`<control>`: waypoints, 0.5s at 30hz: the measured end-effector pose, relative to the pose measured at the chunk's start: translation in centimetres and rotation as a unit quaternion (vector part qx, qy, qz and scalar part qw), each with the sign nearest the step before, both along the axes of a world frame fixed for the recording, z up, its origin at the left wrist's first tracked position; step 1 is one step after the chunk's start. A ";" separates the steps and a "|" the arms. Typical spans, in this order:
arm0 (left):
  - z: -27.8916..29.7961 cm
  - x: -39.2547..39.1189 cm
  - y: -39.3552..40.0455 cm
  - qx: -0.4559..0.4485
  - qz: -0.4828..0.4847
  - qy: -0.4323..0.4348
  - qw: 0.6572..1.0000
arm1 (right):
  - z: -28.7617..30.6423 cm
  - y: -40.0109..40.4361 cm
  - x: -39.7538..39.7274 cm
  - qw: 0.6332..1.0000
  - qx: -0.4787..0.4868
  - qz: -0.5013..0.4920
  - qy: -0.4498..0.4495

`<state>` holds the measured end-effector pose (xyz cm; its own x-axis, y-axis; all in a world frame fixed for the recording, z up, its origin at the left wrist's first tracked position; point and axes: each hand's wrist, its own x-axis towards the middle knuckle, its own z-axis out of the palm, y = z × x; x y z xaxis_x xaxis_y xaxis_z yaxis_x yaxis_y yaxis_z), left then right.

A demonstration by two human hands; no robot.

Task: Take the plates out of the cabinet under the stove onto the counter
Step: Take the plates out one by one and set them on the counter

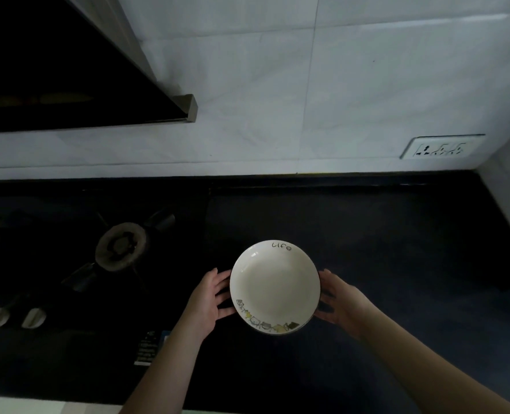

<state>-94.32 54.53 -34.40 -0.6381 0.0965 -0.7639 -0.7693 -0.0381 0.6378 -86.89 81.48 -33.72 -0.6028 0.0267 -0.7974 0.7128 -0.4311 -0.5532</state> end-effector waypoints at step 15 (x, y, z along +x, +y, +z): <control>-0.5 -1.0 0.9 -0.026 0.000 -0.003 1.000 | -0.7 0.0 -0.7 1.000 0.006 -0.025 -0.006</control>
